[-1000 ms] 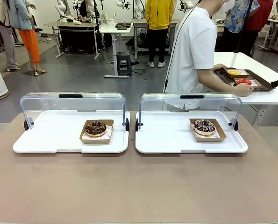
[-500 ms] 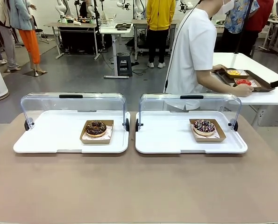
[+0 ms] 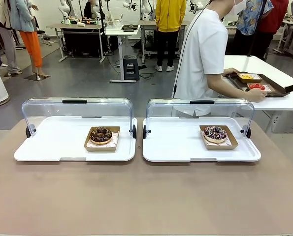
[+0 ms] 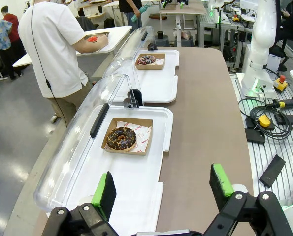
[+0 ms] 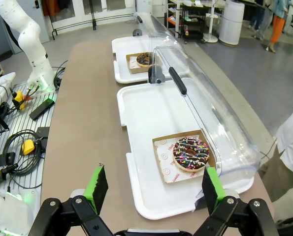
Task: Provide the desired donut to the person.
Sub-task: Place the picked Paper togo box onto the Handle tray extended by the person.
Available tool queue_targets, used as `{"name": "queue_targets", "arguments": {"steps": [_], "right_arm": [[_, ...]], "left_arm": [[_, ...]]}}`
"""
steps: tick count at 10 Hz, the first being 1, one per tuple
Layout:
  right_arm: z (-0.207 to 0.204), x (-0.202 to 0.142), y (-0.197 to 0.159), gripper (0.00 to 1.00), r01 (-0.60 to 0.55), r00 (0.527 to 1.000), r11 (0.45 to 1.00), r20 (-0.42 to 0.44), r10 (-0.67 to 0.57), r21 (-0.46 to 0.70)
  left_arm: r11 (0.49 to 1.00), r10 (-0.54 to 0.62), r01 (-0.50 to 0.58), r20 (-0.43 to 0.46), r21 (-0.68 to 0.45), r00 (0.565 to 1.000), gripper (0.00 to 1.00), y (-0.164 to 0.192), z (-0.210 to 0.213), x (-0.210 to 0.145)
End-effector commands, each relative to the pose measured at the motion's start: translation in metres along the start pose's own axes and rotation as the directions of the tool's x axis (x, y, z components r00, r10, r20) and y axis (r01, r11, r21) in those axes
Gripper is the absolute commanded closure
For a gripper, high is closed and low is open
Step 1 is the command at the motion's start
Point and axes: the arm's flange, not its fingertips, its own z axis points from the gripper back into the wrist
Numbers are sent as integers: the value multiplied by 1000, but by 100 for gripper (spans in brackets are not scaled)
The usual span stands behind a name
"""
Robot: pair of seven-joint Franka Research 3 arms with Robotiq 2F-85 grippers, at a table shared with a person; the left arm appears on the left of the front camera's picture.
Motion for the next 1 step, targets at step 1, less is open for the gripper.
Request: {"name": "queue_targets", "arguments": {"steps": [1], "right_arm": [[0, 0, -1, 0, 11, 1000, 1000, -6, -11, -7]], "left_arm": [[1000, -10, 10, 21, 8, 1000, 0, 1, 1, 1]]}}
